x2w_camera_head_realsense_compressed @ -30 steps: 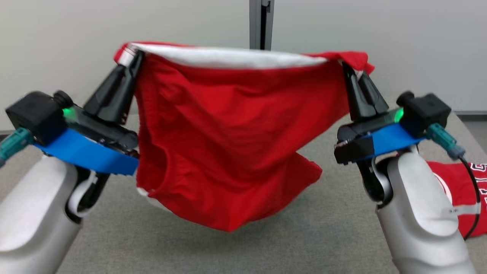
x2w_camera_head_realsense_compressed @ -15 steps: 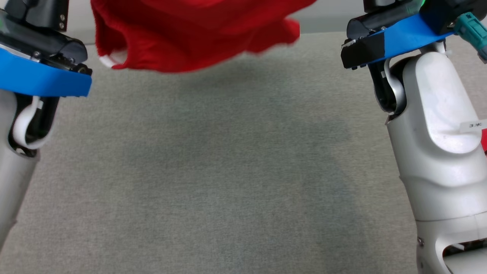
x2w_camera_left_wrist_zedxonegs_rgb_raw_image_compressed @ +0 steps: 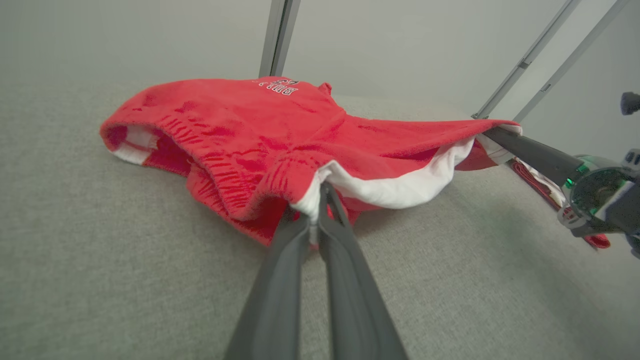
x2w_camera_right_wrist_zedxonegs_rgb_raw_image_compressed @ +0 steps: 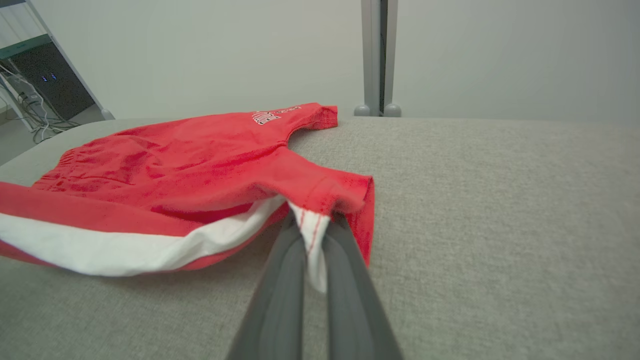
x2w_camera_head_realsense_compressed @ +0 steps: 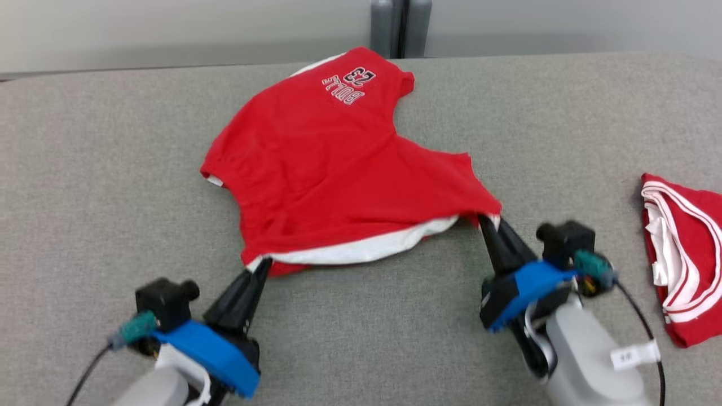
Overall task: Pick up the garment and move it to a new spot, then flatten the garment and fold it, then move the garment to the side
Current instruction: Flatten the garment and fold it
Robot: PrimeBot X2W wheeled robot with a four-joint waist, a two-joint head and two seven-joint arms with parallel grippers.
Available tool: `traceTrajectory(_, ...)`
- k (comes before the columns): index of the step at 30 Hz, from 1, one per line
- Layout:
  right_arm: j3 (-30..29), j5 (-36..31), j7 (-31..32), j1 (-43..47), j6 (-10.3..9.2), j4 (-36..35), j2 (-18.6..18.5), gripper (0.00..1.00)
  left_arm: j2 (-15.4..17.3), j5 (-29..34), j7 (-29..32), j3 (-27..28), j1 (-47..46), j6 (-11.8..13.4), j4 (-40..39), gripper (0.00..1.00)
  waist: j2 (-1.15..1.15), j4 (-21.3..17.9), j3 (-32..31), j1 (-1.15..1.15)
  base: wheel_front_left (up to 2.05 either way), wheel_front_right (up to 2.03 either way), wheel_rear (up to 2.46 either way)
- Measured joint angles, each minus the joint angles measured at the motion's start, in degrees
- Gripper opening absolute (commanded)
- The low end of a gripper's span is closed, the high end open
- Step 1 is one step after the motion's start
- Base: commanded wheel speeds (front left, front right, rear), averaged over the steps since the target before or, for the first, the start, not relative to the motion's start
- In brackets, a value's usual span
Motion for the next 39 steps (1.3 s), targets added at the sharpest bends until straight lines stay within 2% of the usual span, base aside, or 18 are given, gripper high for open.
traceTrajectory(3,-1.1,0.9,0.0,7.3,0.0,-0.2,0.0,0.0,-2.4,-0.3,0.0,1.6,6.0,0.0,1.7,0.0,-0.01,0.4,-2.4,-0.01,0.0,0.0,0.0)
traceTrajectory(13,-4.1,3.6,0.0,21.0,0.01,-2.6,0.0,0.0,-6.2,0.9,0.0,4.3,17.4,0.0,4.6,0.0,-0.02,2.2,-11.9,-0.02,0.0,0.0,0.0)
traceTrajectory(18,-4.7,4.9,0.0,25.3,0.01,-4.8,0.0,0.0,-7.5,2.5,0.0,5.0,21.5,0.0,4.5,0.0,-0.03,1.4,-15.0,-0.01,0.0,0.0,0.0)
traceTrajectory(19,-4.8,4.9,0.0,25.8,0.0,-5.2,0.1,0.04,-7.7,2.9,0.0,5.2,22.0,0.0,4.4,0.0,-0.03,1.2,-15.4,-0.01,0.0,0.0,0.0)
traceTrajectory(22,-5.4,4.7,0.0,26.8,0.01,-6.5,0.1,0.0,-8.1,3.4,0.0,5.8,23.5,0.0,4.1,0.0,-0.03,1.0,-16.4,-0.01,0.0,0.0,0.0)
traceTrajectory(26,-5.9,4.7,0.0,27.9,0.01,-7.8,0.0,0.0,-8.2,3.9,0.0,4.8,24.8,0.0,3.5,0.0,-0.03,1.1,-16.9,0.0,0.0,0.0,0.0)
traceTrajectory(32,-7.2,3.6,0.0,27.3,0.0,-10.8,0.0,0.0,-8.3,4.6,0.0,6.1,23.8,0.0,-0.9,0.0,-0.02,2.2,-15.8,0.0,0.0,0.0,0.0)
traceTrajectory(35,-7.5,1.9,0.0,23.0,0.0,-10.8,0.0,0.0,-8.1,4.7,0.0,6.0,20.2,0.0,-3.0,0.0,-0.01,3.0,-14.3,0.0,0.0,0.0,0.0)
traceTrajectory(39,-7.1,-1.7,0.1,12.9,0.0,-8.5,-0.1,0.0,-7.1,4.3,0.0,5.3,13.0,0.0,-4.9,0.0,0.0,4.0,-10.7,0.02,0.0,0.0,0.0)
